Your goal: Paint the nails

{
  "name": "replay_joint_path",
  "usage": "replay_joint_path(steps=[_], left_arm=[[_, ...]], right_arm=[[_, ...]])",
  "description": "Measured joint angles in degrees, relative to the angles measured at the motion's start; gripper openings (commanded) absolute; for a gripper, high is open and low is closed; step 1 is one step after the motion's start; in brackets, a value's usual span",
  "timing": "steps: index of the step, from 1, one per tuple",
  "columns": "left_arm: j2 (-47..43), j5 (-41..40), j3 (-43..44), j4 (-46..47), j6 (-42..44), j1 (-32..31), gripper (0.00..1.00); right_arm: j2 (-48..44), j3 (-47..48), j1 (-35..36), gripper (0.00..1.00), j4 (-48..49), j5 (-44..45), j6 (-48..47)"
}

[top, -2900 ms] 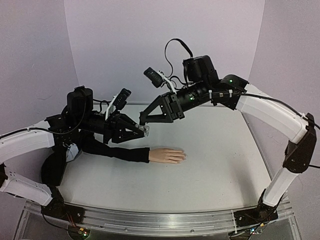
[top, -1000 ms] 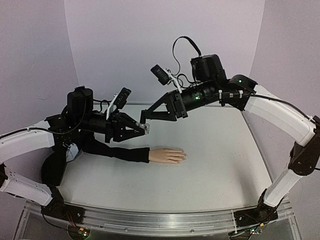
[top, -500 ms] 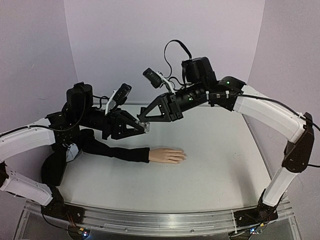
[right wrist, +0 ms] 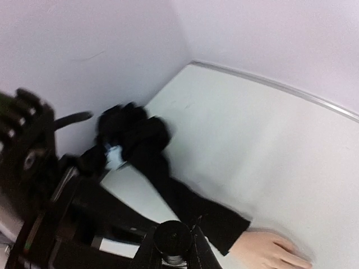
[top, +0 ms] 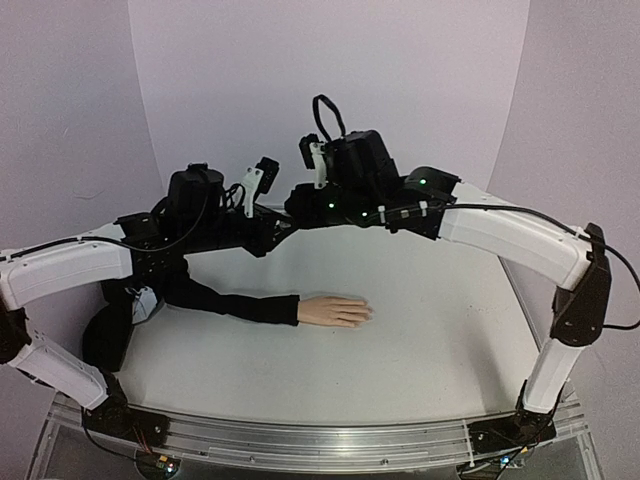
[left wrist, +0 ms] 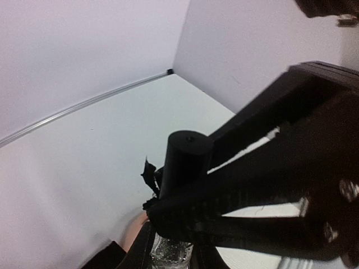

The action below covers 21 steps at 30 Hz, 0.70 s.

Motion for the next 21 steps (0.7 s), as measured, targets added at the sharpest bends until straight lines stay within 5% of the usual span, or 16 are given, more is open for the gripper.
replay_joint_path(steps=[4, 9, 15, 21], left_arm=[[3.5, -6.1, 1.7, -0.1, 1.1, -0.1, 0.00], [3.1, -9.1, 0.7, -0.5, 1.7, 2.2, 0.00], [-3.6, 0.8, -6.0, 1.2, 3.2, 3.7, 0.00], [-6.5, 22.8, -6.8, 2.6, 4.2, 3.5, 0.00]], right_arm=[[5.7, 6.0, 1.5, 0.29, -2.8, 11.6, 3.5], [5.6, 7.4, 2.5, 0.63, -7.6, 11.9, 2.2], [-0.4, 3.7, 1.4, 0.83, -10.2, -2.5, -4.8], [-11.0, -5.3, -1.9, 0.89, -7.9, -25.6, -12.6]])
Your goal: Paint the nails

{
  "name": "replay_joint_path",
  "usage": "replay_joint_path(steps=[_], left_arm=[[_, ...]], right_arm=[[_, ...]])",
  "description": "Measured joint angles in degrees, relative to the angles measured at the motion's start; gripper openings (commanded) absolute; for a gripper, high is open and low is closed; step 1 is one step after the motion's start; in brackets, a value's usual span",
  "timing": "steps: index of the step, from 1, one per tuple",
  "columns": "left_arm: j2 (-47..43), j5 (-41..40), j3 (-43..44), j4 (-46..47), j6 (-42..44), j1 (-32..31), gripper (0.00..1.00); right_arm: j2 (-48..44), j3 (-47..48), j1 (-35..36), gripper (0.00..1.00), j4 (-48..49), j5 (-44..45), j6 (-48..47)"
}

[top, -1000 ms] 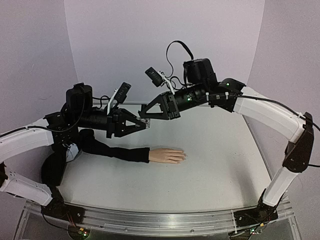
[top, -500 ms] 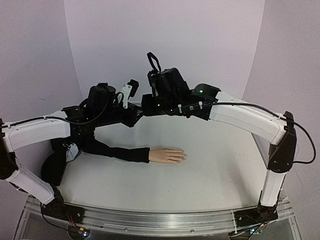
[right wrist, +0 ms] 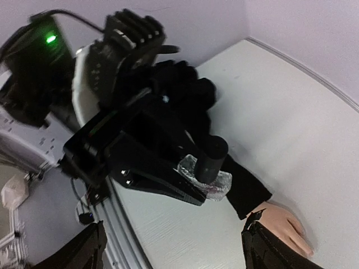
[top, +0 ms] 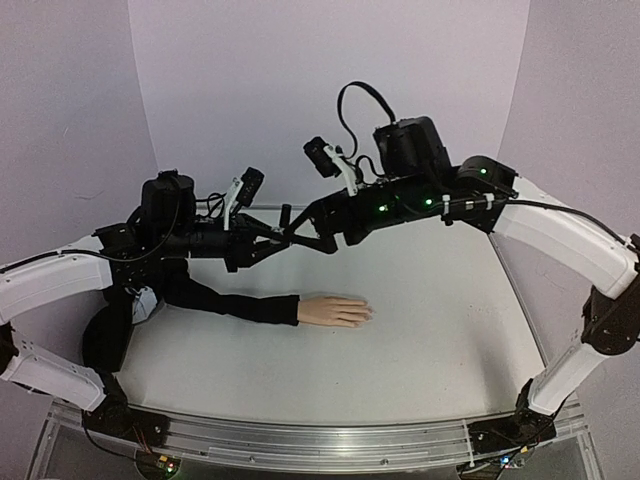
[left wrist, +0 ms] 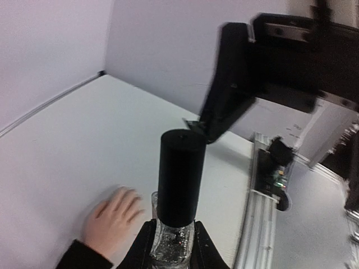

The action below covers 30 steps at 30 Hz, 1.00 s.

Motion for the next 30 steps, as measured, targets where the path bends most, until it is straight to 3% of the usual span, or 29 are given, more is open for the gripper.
replay_joint_path(steps=[5, 8, 11, 15, 22, 27, 29, 30], left_arm=[[0.1, 17.2, 0.6, 1.6, -1.2, -0.2, 0.00], [0.4, 23.4, 1.1, 3.3, -2.4, -0.2, 0.00], [1.1, 27.0, 1.6, 4.5, -3.3, -0.2, 0.00], [1.8, 29.9, 1.7, 5.1, -3.7, -0.2, 0.00], [1.8, 32.0, 1.7, 5.1, -3.8, -0.3, 0.00], [1.8, 32.9, 1.7, 5.1, -3.7, -0.2, 0.00], [1.8, 33.1, 1.7, 5.2, -3.8, -0.3, 0.00], [1.8, 33.0, 1.7, 5.1, -4.4, -0.3, 0.00]], right_arm=[[-1.6, -1.8, -2.0, 0.77, 4.1, -15.9, -2.5], [-0.7, -1.8, -2.3, 0.61, 6.4, -22.8, -2.7], [1.1, -1.1, -2.3, 0.54, 8.1, -27.9, -2.3], [3.6, 0.3, -2.3, 0.51, 9.0, -31.6, -1.5], [4.3, 0.6, -2.4, 0.35, 9.6, -33.0, -0.8], [4.3, 0.8, -2.8, 0.16, 10.0, -33.0, -0.4], [4.3, 0.8, -2.9, 0.02, 10.2, -33.0, -0.5], [4.3, 0.8, -3.0, 0.00, 10.4, -32.8, -0.6]])
